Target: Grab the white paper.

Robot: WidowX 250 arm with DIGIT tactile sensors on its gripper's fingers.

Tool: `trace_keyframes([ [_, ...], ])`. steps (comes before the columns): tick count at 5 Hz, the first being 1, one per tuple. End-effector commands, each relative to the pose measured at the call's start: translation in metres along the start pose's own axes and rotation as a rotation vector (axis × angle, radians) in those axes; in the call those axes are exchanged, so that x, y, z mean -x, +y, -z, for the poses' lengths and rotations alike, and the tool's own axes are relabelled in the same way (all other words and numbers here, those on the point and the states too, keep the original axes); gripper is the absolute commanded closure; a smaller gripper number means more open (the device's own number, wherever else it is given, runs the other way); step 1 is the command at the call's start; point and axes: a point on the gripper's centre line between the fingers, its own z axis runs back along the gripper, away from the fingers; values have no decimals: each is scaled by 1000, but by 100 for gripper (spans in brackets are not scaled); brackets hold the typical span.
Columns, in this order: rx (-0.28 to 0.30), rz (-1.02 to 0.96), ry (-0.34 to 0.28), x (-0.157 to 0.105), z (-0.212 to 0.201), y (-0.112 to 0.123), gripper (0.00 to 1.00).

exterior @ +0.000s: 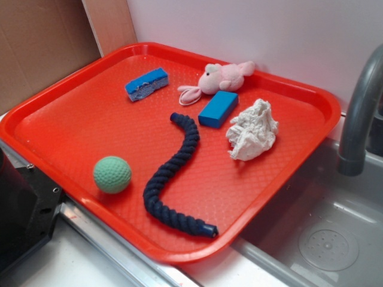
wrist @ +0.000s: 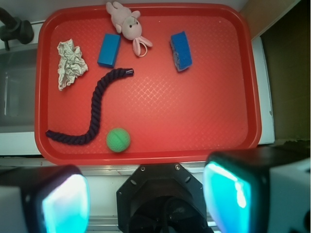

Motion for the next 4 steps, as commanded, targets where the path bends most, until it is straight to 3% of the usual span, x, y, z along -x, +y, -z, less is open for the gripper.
trace_keyframes([
  [1, 0, 0, 0, 0, 0, 0, 0],
  [2, 52, 115, 39, -31, 44, -36, 0],
  [3, 90, 242, -37, -57, 59, -81, 0],
  [4, 172, 339, -73, -78, 80, -114, 0],
])
